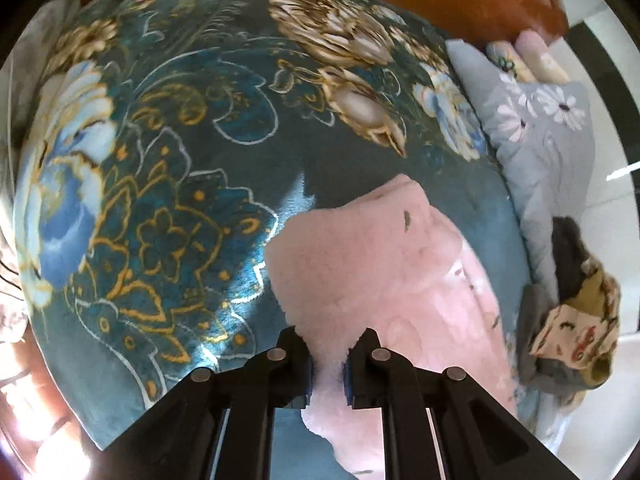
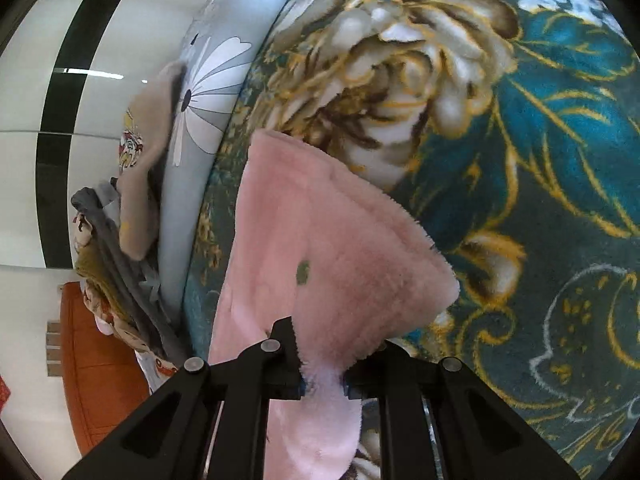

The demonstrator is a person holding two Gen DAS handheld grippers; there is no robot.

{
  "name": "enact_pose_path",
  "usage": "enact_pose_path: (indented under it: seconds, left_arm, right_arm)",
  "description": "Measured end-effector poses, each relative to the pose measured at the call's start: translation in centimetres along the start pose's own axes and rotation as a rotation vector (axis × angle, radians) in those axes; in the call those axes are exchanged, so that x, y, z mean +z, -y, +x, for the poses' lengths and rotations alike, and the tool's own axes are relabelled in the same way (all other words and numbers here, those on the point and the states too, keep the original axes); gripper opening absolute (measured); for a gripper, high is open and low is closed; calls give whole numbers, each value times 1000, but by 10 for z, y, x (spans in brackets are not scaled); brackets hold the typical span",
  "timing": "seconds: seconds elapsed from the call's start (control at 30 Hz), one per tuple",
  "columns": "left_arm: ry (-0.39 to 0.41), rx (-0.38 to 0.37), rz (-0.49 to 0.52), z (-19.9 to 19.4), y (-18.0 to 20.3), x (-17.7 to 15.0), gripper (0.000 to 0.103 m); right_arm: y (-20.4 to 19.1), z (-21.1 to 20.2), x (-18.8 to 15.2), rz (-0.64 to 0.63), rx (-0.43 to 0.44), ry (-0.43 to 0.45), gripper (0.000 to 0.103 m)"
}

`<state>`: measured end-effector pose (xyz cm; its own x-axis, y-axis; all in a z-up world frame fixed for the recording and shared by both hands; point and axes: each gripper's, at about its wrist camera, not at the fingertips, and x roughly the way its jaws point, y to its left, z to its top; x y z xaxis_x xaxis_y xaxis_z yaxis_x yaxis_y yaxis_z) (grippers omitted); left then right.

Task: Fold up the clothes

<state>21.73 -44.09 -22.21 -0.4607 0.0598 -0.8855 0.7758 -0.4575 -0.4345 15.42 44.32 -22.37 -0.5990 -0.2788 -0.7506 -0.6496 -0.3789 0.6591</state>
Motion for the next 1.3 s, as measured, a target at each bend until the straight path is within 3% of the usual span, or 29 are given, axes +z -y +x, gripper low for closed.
enact_pose_path:
  seconds: [0.13, 0.27, 0.33, 0.43, 0.5, 0.67, 0.73, 0.9, 1.0, 1.13, 1.3]
  left_arm:
    - [0, 28, 82, -12, 18, -1, 21]
    - [-8, 93, 189, -21, 27, -3, 28]
    - [-5, 112, 208, -27, 22, -3, 36]
    - [2, 114, 194, -36, 11, 0, 38]
    - [18, 100, 184, -44, 6, 3, 40]
    - [39, 100, 257, -46, 20, 16, 46]
    - [39, 90, 275, -40, 28, 24, 50]
    - [-13, 110, 277, -8, 45, 40, 57]
    - [-22, 100, 259, 6, 45, 46, 57]
    - [-27, 79, 233, 22, 45, 54, 57]
    - [-40, 56, 329, 26, 55, 55, 57]
  right_arm:
    - [-17, 2, 6, -83, -20, 2, 13]
    - [-10, 7, 0, -66, -86, 13, 17]
    - [-4, 7, -1, -44, -106, 7, 22]
    - [0, -6, 5, -64, -124, 1, 24]
    - [-5, -21, 12, -111, -146, 17, 27]
    - [-45, -56, 19, -322, -327, 169, 28]
    - [-76, -45, 7, -428, -317, 162, 29]
    - [-165, 41, -64, -756, -186, -97, 30]
    - [-215, 110, -150, -1043, -153, -300, 38]
    - [-252, 164, -249, -1344, -103, -458, 39]
    - [-275, 206, -326, -1615, -96, -565, 42]
